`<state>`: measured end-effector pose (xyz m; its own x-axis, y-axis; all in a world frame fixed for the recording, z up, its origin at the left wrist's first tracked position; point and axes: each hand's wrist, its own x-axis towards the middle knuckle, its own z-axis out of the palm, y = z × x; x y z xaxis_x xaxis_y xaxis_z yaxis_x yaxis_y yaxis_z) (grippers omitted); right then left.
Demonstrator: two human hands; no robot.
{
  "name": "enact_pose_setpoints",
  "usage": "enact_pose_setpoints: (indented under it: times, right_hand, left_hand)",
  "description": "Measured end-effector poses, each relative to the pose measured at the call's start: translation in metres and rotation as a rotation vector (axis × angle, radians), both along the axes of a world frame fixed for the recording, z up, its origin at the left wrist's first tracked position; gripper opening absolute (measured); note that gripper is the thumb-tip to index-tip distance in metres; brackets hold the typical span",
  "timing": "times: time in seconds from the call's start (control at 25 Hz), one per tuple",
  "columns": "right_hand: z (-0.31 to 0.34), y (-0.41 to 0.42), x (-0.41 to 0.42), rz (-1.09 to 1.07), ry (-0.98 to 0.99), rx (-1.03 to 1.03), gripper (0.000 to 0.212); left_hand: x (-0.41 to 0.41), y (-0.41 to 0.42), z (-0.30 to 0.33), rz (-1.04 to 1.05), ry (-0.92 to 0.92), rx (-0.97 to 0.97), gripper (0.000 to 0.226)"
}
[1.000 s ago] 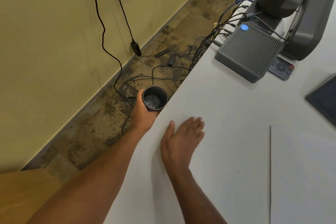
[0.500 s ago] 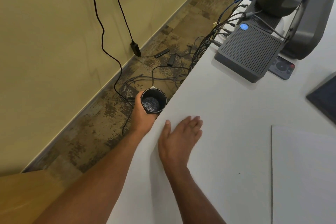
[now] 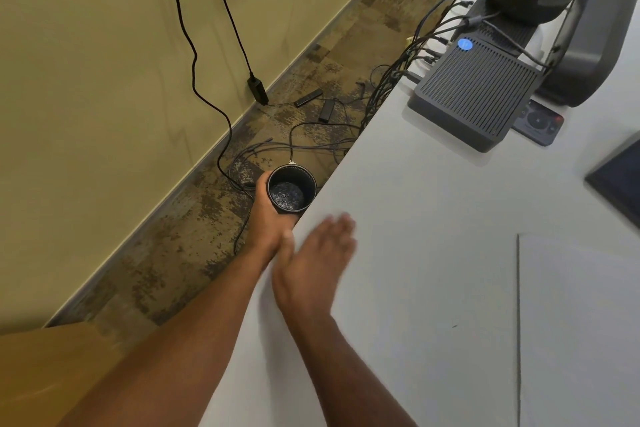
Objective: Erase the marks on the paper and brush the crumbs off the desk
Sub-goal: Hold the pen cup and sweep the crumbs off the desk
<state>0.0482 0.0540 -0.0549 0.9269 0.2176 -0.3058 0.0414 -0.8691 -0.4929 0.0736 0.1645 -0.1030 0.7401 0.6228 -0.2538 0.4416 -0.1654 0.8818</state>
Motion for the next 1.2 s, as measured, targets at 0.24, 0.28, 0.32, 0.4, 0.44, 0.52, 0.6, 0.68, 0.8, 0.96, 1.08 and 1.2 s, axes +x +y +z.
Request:
enact_pose_setpoints:
  times: [0.24,0.28,0.32,0.4,0.44,0.52,0.6,0.68,0.8,0.96,1.08,1.2]
  right_hand:
    - [0.013,0.001,0.0,0.079,-0.097,0.422,0.064]
    - [0.007,-0.021,-0.014,-0.037,-0.142,0.31,0.069]
    - [0.0,-0.043,-0.03,-0.139,-0.159,0.166,0.074]
    - [-0.009,-0.061,-0.057,-0.214,-0.123,-0.057,0.081]
    - [-0.012,-0.054,-0.061,-0.204,-0.093,-0.07,0.082]
    - [-0.008,-0.016,-0.046,-0.073,-0.036,0.014,0.08]
    - [0.004,0.024,-0.017,0.124,-0.007,0.172,0.072]
    - [0.015,0.034,-0.004,0.216,0.04,0.384,0.064]
    - [0.017,-0.019,-0.03,0.121,-0.057,0.416,0.063]
    - [-0.016,-0.154,-0.057,-0.195,-0.256,0.007,0.075]
    - [-0.023,-0.192,-0.052,-0.284,-0.111,-0.187,0.08]
    - [-0.015,-0.14,-0.042,-0.137,-0.133,-0.104,0.074]
  left_hand:
    - [-0.02,0.002,-0.006,-0.027,-0.021,-0.001,0.082]
    - [-0.022,0.006,-0.01,-0.031,0.003,0.002,0.093]
    - [-0.023,0.006,-0.008,-0.034,0.021,-0.004,0.1]
    - [-0.025,0.007,-0.009,-0.035,0.031,0.005,0.101]
    - [-0.024,0.008,-0.012,-0.03,0.021,0.018,0.1]
    - [-0.026,0.006,-0.01,-0.037,0.016,0.033,0.101]
    - [-0.035,0.005,-0.009,-0.08,-0.019,0.068,0.094]
    - [-0.039,0.004,-0.013,-0.121,-0.003,0.171,0.069]
    - [-0.033,0.001,-0.005,-0.045,-0.006,0.061,0.079]
    - [-0.03,0.002,-0.007,-0.009,-0.012,0.015,0.101]
    - [-0.03,-0.001,-0.007,-0.01,-0.019,0.025,0.107]
    - [-0.029,0.0,-0.007,-0.008,-0.025,0.047,0.104]
